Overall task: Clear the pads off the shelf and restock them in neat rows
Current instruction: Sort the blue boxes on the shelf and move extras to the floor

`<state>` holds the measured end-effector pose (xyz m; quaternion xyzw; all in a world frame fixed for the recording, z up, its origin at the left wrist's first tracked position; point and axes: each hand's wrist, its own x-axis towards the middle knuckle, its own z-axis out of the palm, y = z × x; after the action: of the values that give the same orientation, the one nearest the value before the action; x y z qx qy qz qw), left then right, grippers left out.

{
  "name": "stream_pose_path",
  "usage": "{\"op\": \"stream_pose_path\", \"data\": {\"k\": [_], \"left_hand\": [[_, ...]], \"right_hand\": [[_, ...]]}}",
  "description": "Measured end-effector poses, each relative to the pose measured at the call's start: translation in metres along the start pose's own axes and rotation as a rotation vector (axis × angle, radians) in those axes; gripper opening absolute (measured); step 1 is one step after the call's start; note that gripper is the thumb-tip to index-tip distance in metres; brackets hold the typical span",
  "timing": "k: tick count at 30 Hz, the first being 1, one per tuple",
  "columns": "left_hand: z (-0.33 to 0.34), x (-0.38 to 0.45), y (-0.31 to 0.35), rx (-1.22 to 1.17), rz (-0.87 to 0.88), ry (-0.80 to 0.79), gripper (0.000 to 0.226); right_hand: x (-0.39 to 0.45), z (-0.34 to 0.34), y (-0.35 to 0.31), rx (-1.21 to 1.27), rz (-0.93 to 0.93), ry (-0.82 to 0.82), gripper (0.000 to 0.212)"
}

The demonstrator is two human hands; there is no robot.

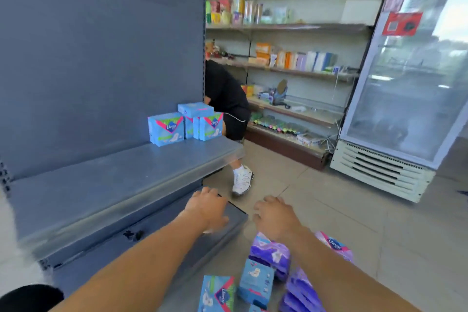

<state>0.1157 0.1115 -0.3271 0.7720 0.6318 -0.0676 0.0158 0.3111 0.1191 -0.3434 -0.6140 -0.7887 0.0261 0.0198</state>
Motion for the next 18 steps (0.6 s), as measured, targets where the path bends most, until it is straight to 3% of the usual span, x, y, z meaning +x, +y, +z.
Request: {"op": "stream_pose_path", "data": {"k": [7,18], "left_hand": [[-0.098,-0.050,-0.083,-0.028,-0.193,0.161,0.048],[-0.133,0.014,-0.152,-0.026,-0.255,0.213,0.059]], "right_hand": [[0.026,-0.106,-0.059,0.108,-0.137,0.172,0.036],[0.123,-0.132,-0.103,0.376,-0.101,0.156,0.037]]}}
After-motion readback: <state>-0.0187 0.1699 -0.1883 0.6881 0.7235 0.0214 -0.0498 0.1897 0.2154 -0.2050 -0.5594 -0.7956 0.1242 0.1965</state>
